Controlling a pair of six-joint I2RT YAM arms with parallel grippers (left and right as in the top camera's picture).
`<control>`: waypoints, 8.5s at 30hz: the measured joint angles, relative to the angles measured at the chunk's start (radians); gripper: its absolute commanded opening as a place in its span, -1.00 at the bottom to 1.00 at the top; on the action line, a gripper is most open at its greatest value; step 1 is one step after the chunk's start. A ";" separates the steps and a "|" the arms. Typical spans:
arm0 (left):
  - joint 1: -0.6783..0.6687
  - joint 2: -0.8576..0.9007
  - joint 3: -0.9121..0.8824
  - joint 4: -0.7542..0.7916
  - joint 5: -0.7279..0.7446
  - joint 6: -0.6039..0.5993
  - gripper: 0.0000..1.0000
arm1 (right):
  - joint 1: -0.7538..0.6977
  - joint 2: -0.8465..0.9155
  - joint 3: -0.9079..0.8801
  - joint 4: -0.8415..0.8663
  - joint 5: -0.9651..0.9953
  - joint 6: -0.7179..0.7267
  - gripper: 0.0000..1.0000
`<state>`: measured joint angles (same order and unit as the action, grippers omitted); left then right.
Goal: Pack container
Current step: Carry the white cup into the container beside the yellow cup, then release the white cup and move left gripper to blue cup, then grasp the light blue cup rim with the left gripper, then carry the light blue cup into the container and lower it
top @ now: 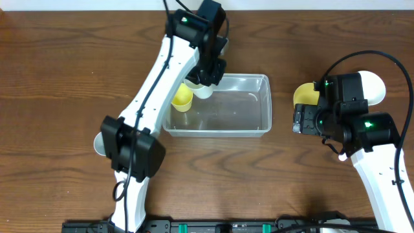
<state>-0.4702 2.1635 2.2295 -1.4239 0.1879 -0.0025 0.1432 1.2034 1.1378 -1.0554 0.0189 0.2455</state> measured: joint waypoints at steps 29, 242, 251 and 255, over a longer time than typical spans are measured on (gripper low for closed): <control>-0.008 0.165 0.000 0.039 0.000 0.087 -0.66 | 0.000 0.000 0.000 0.000 0.000 0.000 0.64; 0.042 -0.247 -0.671 0.257 -0.083 -0.097 -0.86 | 0.000 0.000 0.000 0.001 -0.004 0.008 0.76; 0.042 -0.247 -0.671 0.257 -0.084 -0.094 -0.67 | 0.000 0.000 0.000 0.001 -0.004 0.008 0.78; 0.042 -0.247 -0.671 0.255 -0.083 -0.094 -0.66 | 0.000 0.000 0.000 0.001 -0.004 0.008 0.77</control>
<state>-0.4282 1.9163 1.5581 -1.1690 0.1047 -0.0963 0.1432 1.2037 1.1378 -1.0542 0.0151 0.2531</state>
